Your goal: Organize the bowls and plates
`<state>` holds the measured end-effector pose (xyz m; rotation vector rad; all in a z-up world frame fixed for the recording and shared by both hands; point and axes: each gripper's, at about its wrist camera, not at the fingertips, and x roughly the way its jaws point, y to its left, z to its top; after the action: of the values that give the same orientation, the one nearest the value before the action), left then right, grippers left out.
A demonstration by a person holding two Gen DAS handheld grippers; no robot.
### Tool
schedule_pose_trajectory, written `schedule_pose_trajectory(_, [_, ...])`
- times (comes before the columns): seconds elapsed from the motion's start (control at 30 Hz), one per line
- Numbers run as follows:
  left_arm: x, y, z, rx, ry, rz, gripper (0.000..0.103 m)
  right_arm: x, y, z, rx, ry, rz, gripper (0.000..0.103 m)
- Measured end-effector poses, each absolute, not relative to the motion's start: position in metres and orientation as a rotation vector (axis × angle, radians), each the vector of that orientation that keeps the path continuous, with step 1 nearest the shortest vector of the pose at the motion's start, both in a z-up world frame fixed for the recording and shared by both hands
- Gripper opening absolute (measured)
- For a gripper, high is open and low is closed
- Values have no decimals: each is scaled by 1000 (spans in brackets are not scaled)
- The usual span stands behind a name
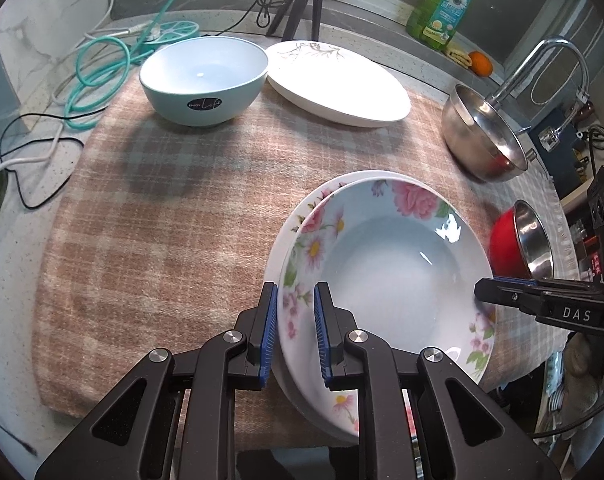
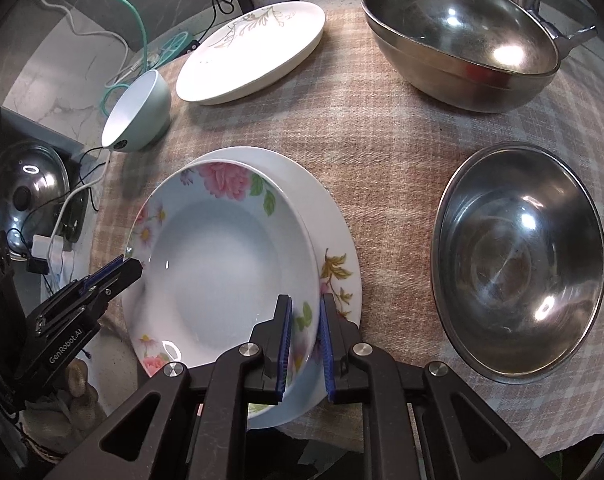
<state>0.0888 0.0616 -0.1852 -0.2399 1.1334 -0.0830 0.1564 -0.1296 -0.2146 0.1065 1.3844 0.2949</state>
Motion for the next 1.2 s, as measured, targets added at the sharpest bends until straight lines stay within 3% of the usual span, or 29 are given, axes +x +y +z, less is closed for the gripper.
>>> schedule_pose_trajectory(0.53, [80,74,-173,-252,1105,-72,16,143,-143,-199,166,1342,294,14])
schedule_pose_trajectory(1.2, [78,109,-134,-318,1024,-77,19,141,-145,-116,175,1068,317,15])
